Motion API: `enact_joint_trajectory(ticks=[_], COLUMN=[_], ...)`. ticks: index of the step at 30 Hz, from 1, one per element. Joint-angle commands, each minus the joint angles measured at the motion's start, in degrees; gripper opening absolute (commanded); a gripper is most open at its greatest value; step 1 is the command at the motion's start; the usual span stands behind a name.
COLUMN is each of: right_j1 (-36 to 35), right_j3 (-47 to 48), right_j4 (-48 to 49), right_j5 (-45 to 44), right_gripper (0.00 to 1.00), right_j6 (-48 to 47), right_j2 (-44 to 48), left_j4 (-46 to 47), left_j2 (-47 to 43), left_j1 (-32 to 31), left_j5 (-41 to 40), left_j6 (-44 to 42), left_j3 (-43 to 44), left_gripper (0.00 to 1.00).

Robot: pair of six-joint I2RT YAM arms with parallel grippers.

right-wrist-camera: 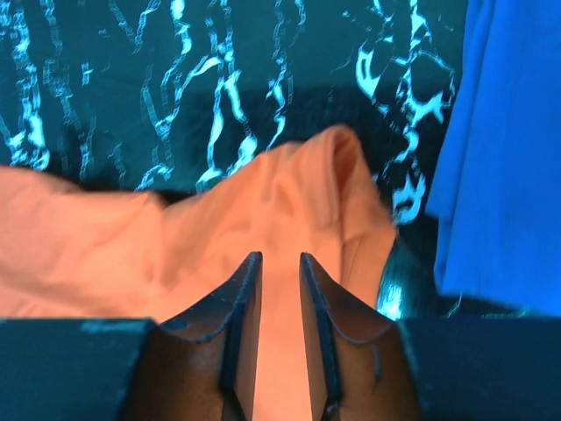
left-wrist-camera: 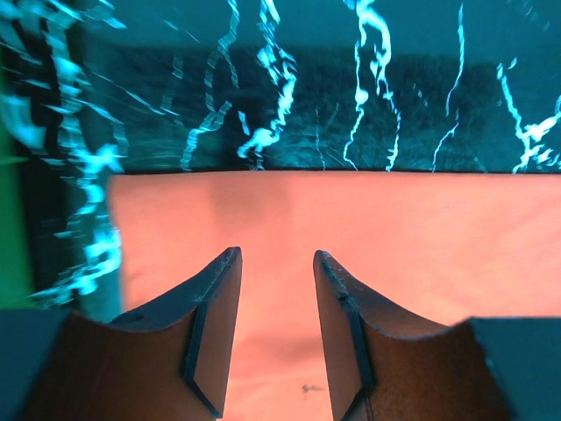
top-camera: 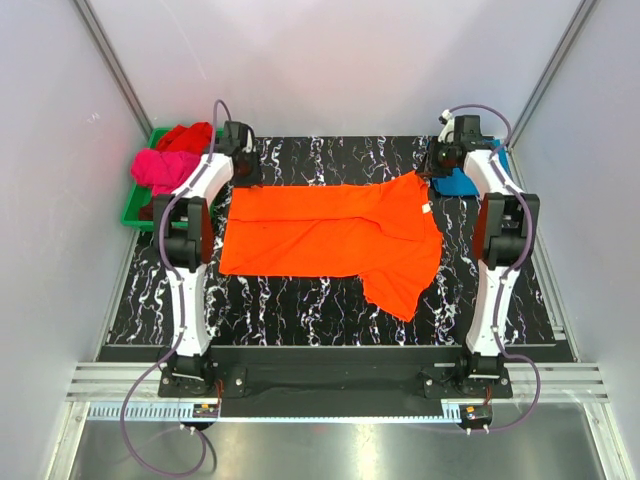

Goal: Fold and stack the t-shirts
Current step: Fold the tshirt

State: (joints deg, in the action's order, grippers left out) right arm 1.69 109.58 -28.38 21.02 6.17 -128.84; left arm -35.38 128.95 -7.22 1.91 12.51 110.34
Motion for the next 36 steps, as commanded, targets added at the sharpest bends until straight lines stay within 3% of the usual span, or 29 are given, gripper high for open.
enact_joint_trajectory(ticks=[1,9,14,22,24,25,26,36], right_j1=[0.5,0.94,0.94,0.94,1.03,1.03,1.03,1.65], right_j3=[5.9,7.4,9.25,10.04,8.82,8.11,6.63,-1.56], right_j4=[-1.68,0.7,-0.36,-3.34,-3.44,-3.09,-2.65,-1.59], right_j5=[0.62,-7.03,-8.53,-8.27,-8.36,-8.79,-10.63,-19.96], right_gripper=[0.29,0.24,0.27,0.19,0.11,0.02,0.0,0.0], right_j6=[-0.9,-2.13,-3.45,-4.15,-4.15,-4.15,-3.89,0.33], right_j2=[-3.61,-7.74,-9.94,-12.32,-11.53,-11.09,-10.22,-3.44], left_j4=[3.91,0.58,-0.04,-2.24,-2.77,-3.29,-3.73,-11.03], left_j2=[0.86,7.46,8.6,9.31,9.31,9.39,9.57,12.3], left_j1=[0.1,0.1,0.28,1.6,1.77,1.86,1.95,3.79], left_j5=[4.5,1.35,-1.03,-1.82,-1.74,-3.22,-3.93,-6.74], left_j6=[2.77,4.54,4.54,6.82,6.91,7.08,7.35,10.34], left_j3=[2.68,5.93,6.37,7.08,6.99,7.08,7.25,10.94], left_gripper=[0.43,0.44,0.44,0.44,0.44,0.44,0.44,0.43])
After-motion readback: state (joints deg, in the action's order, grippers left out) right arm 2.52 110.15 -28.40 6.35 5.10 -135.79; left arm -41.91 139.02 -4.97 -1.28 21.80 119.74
